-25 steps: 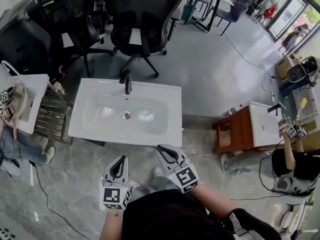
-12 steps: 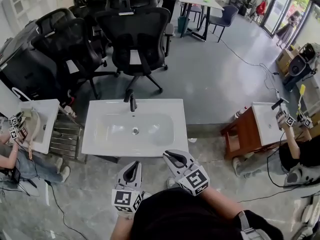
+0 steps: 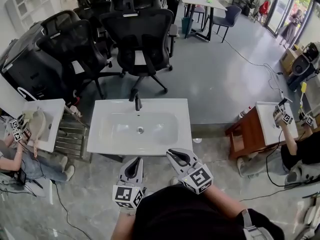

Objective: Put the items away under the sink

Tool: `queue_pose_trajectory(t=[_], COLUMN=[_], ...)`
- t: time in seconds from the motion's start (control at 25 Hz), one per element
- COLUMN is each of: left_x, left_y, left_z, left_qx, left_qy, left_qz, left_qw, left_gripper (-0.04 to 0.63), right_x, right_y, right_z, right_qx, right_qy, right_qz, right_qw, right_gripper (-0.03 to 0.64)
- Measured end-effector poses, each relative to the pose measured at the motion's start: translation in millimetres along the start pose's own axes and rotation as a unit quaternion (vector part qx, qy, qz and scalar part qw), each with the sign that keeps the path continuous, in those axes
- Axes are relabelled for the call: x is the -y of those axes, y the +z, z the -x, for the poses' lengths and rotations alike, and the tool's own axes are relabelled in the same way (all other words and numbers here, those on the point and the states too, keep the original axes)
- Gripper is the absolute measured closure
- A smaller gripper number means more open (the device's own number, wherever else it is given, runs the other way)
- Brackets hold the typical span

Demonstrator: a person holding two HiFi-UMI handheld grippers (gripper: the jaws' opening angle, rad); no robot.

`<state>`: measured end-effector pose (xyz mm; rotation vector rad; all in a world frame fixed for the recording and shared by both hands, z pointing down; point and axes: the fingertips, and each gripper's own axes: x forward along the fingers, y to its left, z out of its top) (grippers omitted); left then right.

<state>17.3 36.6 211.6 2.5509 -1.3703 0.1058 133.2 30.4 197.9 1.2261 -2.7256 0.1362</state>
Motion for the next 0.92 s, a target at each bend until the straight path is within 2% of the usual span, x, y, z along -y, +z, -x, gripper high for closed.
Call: queue_pose_trajectory(t=[0.92], left_x=[10.0], left_y=[-1.3], left_z=[-1.1], left_qx=[-0.004], left_qy=[0.003], left_qz=[0.000], left_qw=[1.0000], left_gripper=[0.566], right_x=[13.8], right_y=[-18.9], right_z=[11.1], right_qx=[-0.013], right_qy=[-0.015], right_qz=[-0.038], right_qw=[0.999], right_gripper=[0.566])
